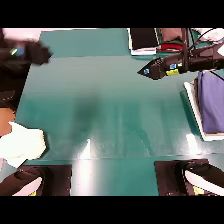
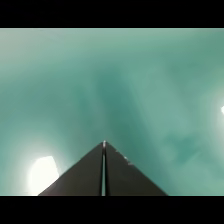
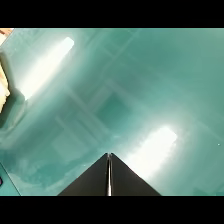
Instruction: Fold the shirts.
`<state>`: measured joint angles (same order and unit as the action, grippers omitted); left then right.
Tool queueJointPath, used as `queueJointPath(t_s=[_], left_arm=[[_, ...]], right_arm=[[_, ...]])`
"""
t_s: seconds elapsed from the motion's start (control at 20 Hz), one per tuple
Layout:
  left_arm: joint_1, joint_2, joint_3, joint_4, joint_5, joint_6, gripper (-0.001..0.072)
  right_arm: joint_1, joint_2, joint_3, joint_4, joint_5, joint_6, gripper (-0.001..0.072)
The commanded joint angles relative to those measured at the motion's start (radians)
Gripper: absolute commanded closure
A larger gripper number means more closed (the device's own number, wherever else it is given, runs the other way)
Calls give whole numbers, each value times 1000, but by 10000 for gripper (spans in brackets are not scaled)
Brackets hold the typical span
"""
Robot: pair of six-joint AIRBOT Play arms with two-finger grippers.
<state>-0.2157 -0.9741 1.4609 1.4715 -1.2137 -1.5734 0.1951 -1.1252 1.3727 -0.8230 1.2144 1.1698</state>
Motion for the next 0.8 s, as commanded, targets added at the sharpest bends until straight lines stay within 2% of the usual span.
queueJointPath(t_s=[0.0,0.05,0.1,0.15,0.3,0.45,0.6,0.65,0.7,0.75], left_arm=[[156,161,-243,167,-232,3,681],[189,191,-321,208,-275,3,559],[220,213,-407,243,-303,2,189],[248,224,-486,264,-312,-1,69],[307,229,-715,275,-265,0,67],[324,229,-869,280,-155,-27,67],[324,230,-902,279,-138,-64,70],[324,230,-893,280,-145,-72,274],[324,230,-876,279,-153,-71,535],[324,232,-843,277,-156,-70,680]], right_arm=[[1,-1,1,0,1,0,691],[1,-1,1,0,1,0,691],[1,-1,1,0,1,0,691],[1,-1,1,0,1,0,691],[1,-1,1,0,1,0,691],[1,-1,1,0,1,0,691],[1,-1,1,1,1,0,691],[1,-1,1,0,0,0,691],[1,-1,1,1,0,0,691],[1,0,1,1,0,0,691]])
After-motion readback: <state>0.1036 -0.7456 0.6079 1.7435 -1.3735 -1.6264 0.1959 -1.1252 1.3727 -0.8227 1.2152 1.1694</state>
